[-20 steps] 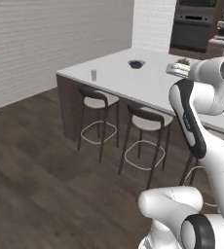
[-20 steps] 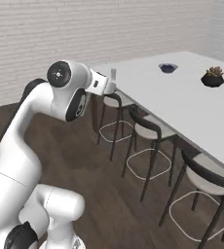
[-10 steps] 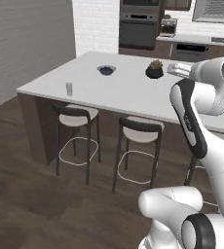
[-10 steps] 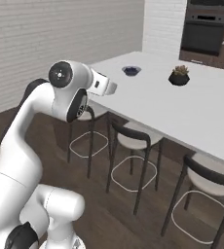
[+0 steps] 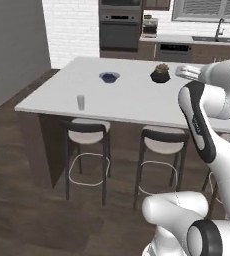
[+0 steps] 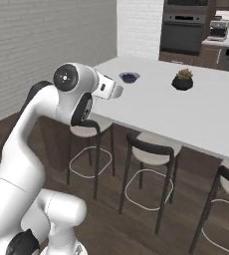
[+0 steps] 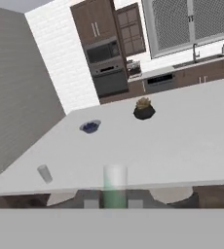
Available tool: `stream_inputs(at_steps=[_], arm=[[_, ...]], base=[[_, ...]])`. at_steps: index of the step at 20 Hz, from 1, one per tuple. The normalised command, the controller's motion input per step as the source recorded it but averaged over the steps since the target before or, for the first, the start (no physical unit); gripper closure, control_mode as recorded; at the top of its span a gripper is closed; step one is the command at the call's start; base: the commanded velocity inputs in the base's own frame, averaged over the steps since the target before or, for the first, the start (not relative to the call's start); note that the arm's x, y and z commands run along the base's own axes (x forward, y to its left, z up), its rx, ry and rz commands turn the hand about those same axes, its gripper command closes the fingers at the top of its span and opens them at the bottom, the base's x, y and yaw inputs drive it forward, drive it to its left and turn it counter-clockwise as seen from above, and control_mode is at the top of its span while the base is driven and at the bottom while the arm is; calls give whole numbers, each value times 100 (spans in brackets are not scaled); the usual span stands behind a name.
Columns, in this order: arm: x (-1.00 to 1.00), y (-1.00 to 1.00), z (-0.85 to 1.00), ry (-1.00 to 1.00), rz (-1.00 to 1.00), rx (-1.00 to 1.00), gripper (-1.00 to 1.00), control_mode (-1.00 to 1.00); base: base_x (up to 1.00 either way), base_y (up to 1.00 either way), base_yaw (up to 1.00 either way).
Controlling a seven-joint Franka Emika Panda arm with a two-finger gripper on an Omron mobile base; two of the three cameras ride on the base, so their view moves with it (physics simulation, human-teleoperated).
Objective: Take a straw from the drawer in front and place it inside the glass cup on the dining counter.
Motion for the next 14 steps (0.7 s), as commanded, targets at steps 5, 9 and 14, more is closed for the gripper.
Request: stream_inputs(at_steps=[5,9,14], arm=[[0,0,0,0,0,0,100,100],[0,0,0,0,0,0,100,100],[0,0,0,0,0,0,100,100]], base=[[52,100,-29],[60,100,-27],[79,100,-26]])
